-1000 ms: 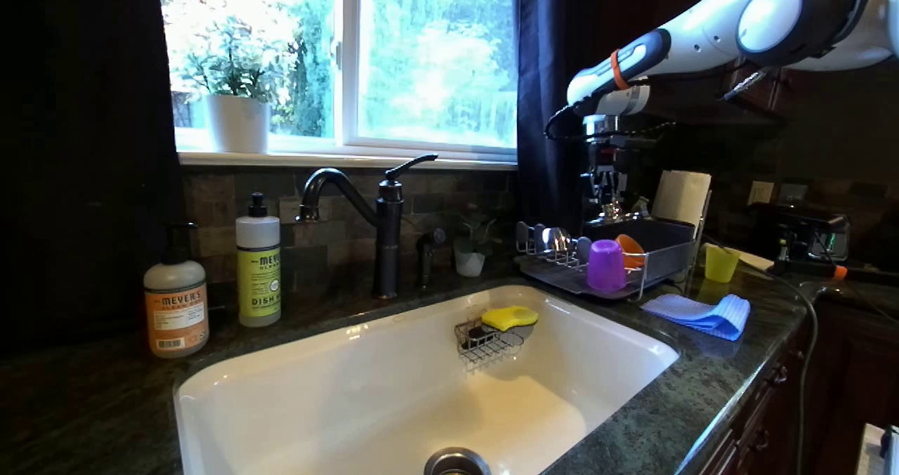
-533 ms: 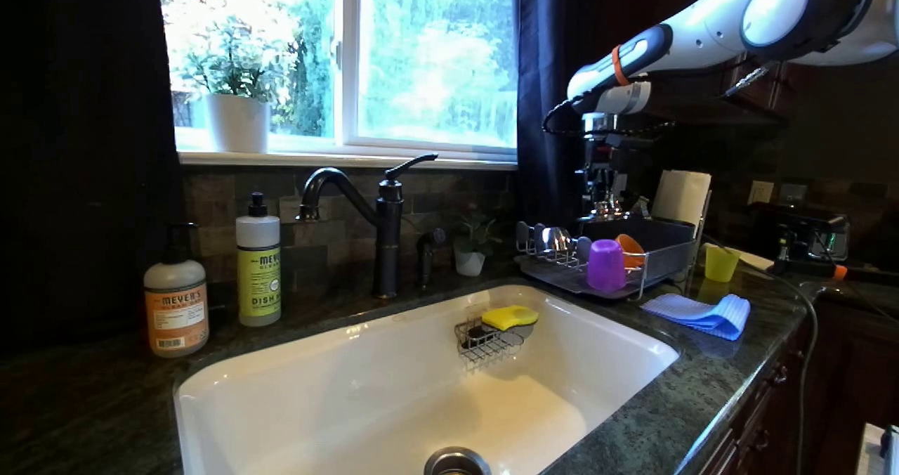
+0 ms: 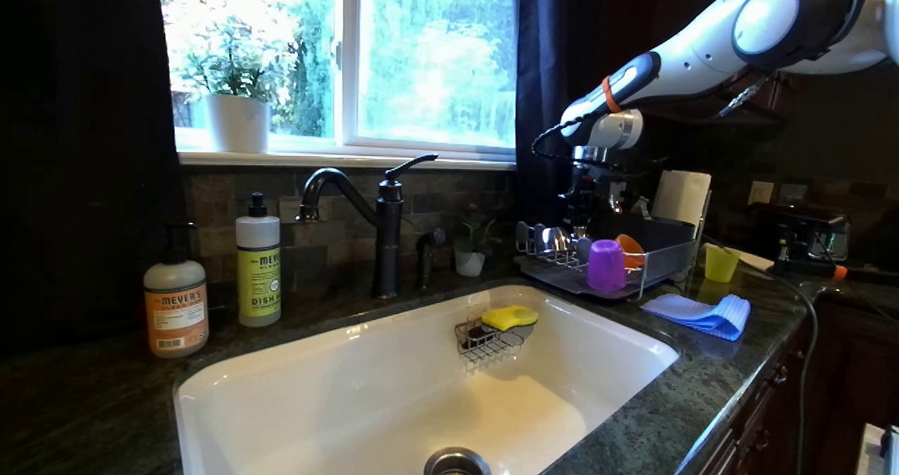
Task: Remove the lid from the dish rack and place it on the plate on the counter top
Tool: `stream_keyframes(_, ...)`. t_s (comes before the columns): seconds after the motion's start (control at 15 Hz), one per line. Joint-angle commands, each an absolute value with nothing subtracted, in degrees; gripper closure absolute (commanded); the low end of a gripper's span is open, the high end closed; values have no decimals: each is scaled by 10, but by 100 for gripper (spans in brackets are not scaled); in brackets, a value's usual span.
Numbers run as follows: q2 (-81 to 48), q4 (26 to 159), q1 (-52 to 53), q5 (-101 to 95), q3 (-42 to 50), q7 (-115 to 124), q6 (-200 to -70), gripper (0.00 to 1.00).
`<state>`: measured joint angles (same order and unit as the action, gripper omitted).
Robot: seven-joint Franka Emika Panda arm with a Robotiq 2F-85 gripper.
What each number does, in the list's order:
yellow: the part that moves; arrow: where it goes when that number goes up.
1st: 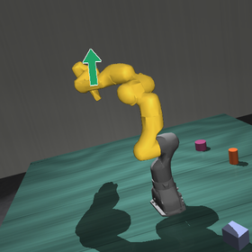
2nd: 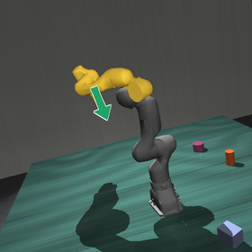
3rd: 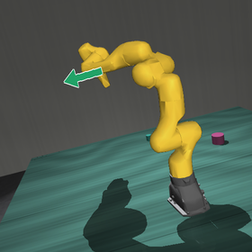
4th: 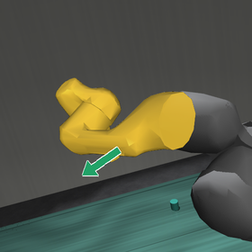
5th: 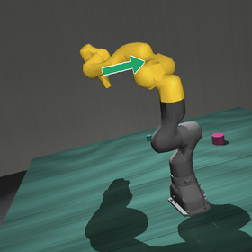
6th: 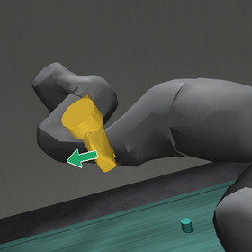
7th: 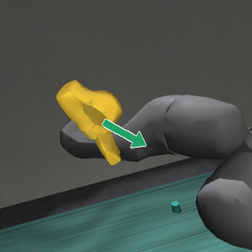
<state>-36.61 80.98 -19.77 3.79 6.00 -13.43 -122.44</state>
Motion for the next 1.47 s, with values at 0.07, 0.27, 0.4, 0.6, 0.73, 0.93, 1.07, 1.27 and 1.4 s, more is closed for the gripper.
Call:
stream_keyframes(0.07,-340,856,-190,49,61,-110,-1243,26)
stream_keyframes(0.27,-328,863,-191,43,61,-120,-1221,12)
stream_keyframes(0.4,-314,871,-191,35,63,-135,-1203,0)
stream_keyframes(0.6,-296,886,-185,23,66,-145,-1204,0)
stream_keyframes(0.73,-290,890,-178,10,65,-155,-1206,0)
stream_keyframes(0.93,-295,889,-156,-38,72,-152,-1216,0)
stream_keyframes(1.07,-301,888,-141,-69,75,-143,-1219,0)
stream_keyframes(1.27,-304,899,-121,-99,80,-115,-1221,0)
stream_keyframes(1.4,-307,906,-110,-116,87,-85,-1235,0)
